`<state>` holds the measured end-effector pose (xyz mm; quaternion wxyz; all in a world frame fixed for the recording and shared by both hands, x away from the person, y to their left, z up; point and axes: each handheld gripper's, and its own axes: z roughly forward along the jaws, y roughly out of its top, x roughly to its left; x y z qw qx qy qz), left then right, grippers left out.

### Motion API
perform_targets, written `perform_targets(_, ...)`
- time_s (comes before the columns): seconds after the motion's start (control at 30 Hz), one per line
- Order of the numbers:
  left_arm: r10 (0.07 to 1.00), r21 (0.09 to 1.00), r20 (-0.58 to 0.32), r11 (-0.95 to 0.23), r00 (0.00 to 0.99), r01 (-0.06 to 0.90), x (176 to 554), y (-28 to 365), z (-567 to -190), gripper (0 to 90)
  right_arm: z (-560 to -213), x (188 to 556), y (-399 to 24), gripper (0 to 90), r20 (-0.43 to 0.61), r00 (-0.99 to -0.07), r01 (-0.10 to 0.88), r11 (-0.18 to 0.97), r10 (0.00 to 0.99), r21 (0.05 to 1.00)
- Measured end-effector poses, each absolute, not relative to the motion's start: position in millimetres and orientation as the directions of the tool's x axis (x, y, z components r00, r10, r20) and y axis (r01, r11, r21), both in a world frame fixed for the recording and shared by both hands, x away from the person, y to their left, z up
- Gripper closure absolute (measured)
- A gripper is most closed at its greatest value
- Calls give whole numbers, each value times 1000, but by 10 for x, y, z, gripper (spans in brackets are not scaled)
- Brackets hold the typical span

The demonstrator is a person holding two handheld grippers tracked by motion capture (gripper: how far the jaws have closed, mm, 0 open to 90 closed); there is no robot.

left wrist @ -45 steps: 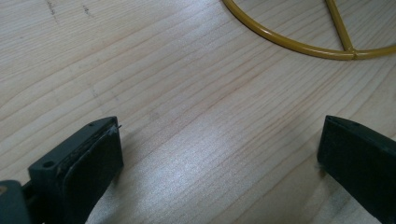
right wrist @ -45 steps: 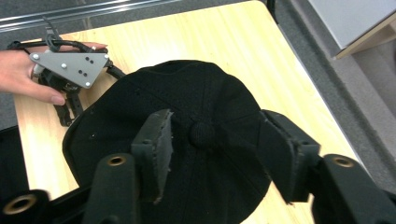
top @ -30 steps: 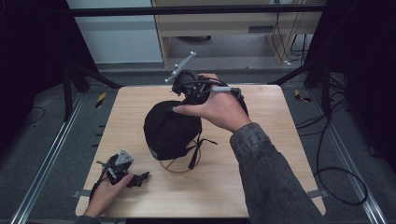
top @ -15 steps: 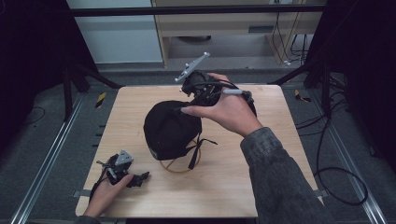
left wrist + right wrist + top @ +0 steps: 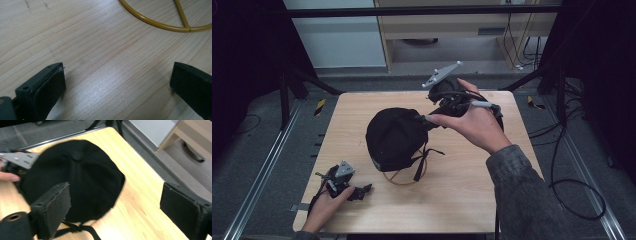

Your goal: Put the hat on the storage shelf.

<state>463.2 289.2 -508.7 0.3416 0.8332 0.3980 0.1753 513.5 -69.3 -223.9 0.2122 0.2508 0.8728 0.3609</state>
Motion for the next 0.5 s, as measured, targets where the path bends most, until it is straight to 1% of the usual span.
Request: perform_targets(0.5,782,709,21,-451,623,542,4632,2893,-5087,0,-2412,5090,-1151,57,-183,-744,315,580,642,751)
